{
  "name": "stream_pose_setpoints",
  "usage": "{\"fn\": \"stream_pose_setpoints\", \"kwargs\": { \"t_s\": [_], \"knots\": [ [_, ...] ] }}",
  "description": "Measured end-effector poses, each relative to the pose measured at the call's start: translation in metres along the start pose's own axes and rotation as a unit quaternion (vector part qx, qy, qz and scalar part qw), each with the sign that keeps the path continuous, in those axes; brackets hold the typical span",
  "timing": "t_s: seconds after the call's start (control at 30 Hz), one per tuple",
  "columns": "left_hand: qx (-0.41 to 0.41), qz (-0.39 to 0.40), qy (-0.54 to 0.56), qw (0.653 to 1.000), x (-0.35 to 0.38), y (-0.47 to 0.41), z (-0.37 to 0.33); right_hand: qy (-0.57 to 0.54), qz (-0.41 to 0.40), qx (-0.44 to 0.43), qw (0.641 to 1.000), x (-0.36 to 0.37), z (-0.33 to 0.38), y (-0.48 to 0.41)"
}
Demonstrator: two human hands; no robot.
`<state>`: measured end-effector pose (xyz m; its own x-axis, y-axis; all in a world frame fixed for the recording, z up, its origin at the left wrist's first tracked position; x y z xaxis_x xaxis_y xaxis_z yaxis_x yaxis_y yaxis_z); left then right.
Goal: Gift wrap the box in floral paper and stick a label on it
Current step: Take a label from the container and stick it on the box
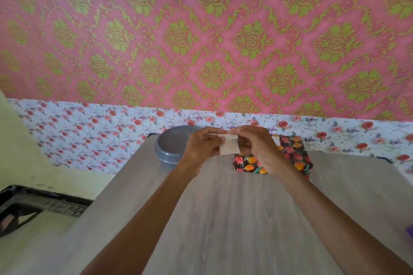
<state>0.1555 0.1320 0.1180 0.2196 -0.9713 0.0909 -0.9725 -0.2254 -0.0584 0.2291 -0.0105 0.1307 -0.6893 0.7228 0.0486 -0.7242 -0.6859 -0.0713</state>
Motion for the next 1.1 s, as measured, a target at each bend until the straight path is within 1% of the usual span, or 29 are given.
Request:
{"fn": "stream_pose_setpoints", "kwargs": {
  "t_s": [0.1,0.2,0.3,0.4,0.5,0.57,0.63,0.7,0.77,0.87,0.93,0.97,1.03,1.1],
  "knots": [
    [-0.031,0.006,-0.007,0.999,0.008,-0.008,-0.045,0.079,0.0,0.015,0.997,-0.008,0.044,-0.003],
    [-0.066,0.02,-0.03,0.997,0.017,0.002,-0.089,0.1,0.003,0.026,0.995,-0.007,0.086,0.003],
    [-0.069,0.005,-0.05,0.996,0.024,0.012,-0.131,0.108,-0.001,0.027,0.994,-0.001,0.127,0.01],
    [-0.074,0.0,-0.057,0.996,0.027,0.023,-0.168,0.132,-0.027,0.013,0.991,0.008,0.164,0.019],
    [-0.086,0.025,-0.008,0.996,0.034,0.034,-0.193,0.192,-0.05,-0.008,0.98,0.013,0.184,0.025],
    [-0.09,0.007,0.018,0.996,0.033,0.037,-0.206,0.201,-0.042,-0.012,0.979,0.017,0.194,0.025],
    [-0.098,-0.014,0.008,0.995,0.028,0.041,-0.212,0.187,-0.018,0.006,0.982,0.026,0.2,0.025],
    [-0.102,-0.026,-0.021,0.994,0.017,0.046,-0.218,0.086,0.008,0.053,0.995,0.038,0.207,0.025],
    [-0.099,-0.037,-0.024,0.994,0.004,0.049,-0.223,-0.015,0.018,0.101,0.995,0.049,0.213,0.024],
    [-0.077,-0.041,-0.051,0.995,-0.018,0.051,-0.23,-0.084,0.025,0.129,0.988,0.064,0.219,0.018],
    [-0.063,-0.038,-0.065,0.995,-0.039,0.056,-0.234,-0.096,0.035,0.131,0.986,0.084,0.222,0.011],
    [-0.057,-0.039,-0.065,0.996,-0.046,0.059,-0.237,-0.082,0.043,0.126,0.988,0.094,0.224,0.009],
    [-0.05,-0.044,-0.048,0.997,-0.065,0.068,-0.242,-0.036,0.05,0.114,0.992,0.118,0.226,0.003],
    [-0.064,-0.051,-0.013,0.997,-0.095,0.081,-0.246,0.025,0.037,0.095,0.995,0.152,0.225,-0.005]
  ]
}}
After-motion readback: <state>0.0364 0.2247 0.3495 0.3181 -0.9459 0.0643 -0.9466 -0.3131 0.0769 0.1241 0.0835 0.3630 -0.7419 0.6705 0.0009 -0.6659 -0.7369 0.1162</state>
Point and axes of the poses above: each hand's wrist, its own y-axis away from the middle knuckle, its own x-axis out of the palm, z = x × y, the point moved 3 cm from there along -y, towards the middle knuckle, and after that the axes turned 12 degrees about z, right-handed, at the moved point
